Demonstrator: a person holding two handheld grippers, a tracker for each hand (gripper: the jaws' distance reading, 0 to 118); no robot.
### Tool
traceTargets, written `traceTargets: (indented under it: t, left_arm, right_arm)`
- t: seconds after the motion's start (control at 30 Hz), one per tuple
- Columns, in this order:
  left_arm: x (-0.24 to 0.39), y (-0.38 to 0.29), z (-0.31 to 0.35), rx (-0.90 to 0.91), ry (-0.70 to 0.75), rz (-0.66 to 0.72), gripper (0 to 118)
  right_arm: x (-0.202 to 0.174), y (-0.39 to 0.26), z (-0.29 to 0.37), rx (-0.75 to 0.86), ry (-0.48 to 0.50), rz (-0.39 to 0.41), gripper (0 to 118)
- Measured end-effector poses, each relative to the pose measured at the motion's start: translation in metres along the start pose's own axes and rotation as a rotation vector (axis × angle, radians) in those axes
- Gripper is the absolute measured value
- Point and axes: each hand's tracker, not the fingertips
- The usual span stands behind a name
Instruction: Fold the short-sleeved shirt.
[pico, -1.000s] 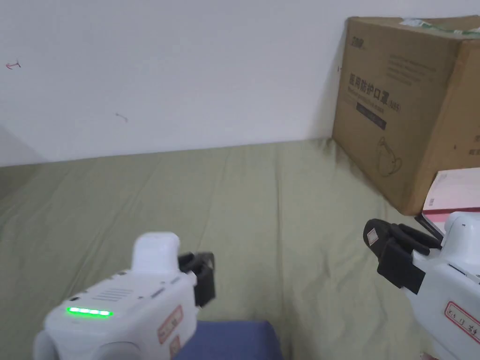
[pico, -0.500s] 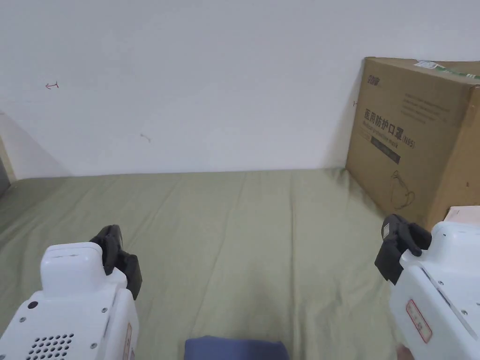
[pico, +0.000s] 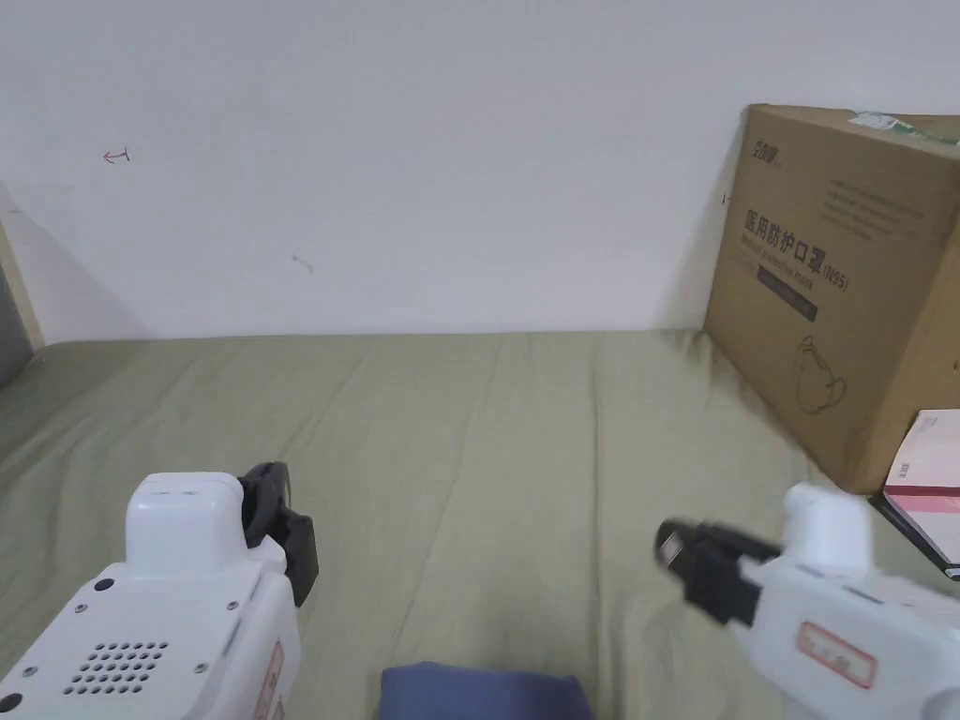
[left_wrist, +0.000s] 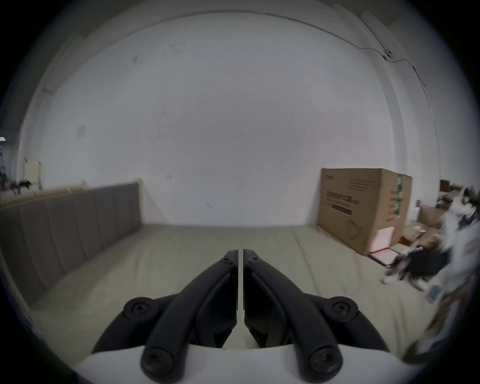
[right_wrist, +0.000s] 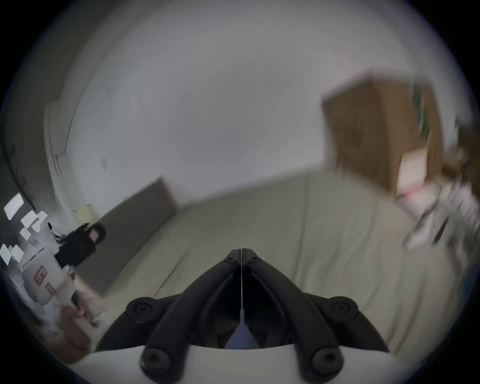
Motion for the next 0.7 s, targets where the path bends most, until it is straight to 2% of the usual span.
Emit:
traceTargets:
  t: [0.07,0.13,0.17,0.23,0.37,0.43,0.47,0.5,0.53,0.57,0.6,0.63,0.7]
  left_arm:
    - [-0.008,-0.01,-0.002,-0.101,-0.143,0.114,4]
    - [-0.017,-0.02,-0.002,-0.177,-0.126,0.145,4]
    - [-0.022,-0.028,-0.001,-0.199,-0.112,0.15,4]
    - [-0.034,-0.042,-0.001,-0.246,-0.106,0.163,4]
    - [-0.053,-0.069,-0.006,-0.366,-0.097,0.19,4]
    - [-0.066,-0.083,-0.012,-0.41,-0.161,0.291,5]
    - [-0.074,-0.09,-0.017,-0.444,-0.194,0.358,16]
    - [-0.081,-0.097,-0.023,-0.476,-0.227,0.41,33]
    - [-0.089,-0.105,-0.03,-0.513,-0.271,0.474,55]
    - [-0.095,-0.114,-0.039,-0.556,-0.348,0.549,85]
    - [-0.1,-0.123,-0.047,-0.609,-0.41,0.608,103]
    - [-0.104,-0.136,-0.057,-0.665,-0.476,0.674,114]
    - [-0.106,-0.16,-0.073,-0.764,-0.602,0.784,118]
  right_arm:
    - [0.021,-0.035,-0.037,-0.246,0.071,-0.177,0]
    - [0.039,-0.067,-0.059,-0.314,0.168,-0.399,0]
    - [0.041,-0.08,-0.067,-0.353,0.184,-0.459,0]
    - [0.051,-0.1,-0.083,-0.41,0.071,-0.424,0]
    - [0.073,-0.123,-0.105,-0.561,-0.051,-0.334,0]
    - [0.079,-0.128,-0.105,-0.545,-0.032,-0.333,0]
    - [0.081,-0.128,-0.104,-0.524,-0.008,-0.354,0]
    - [0.081,-0.127,-0.103,-0.528,-0.012,-0.353,0]
    - [0.08,-0.125,-0.102,-0.528,-0.014,-0.347,0]
    - [0.079,-0.126,-0.1,-0.525,-0.023,-0.321,0]
    - [0.077,-0.127,-0.099,-0.523,-0.027,-0.301,0]
    - [0.076,-0.128,-0.098,-0.523,-0.026,-0.285,0]
    - [0.077,-0.128,-0.098,-0.524,-0.025,-0.276,0]
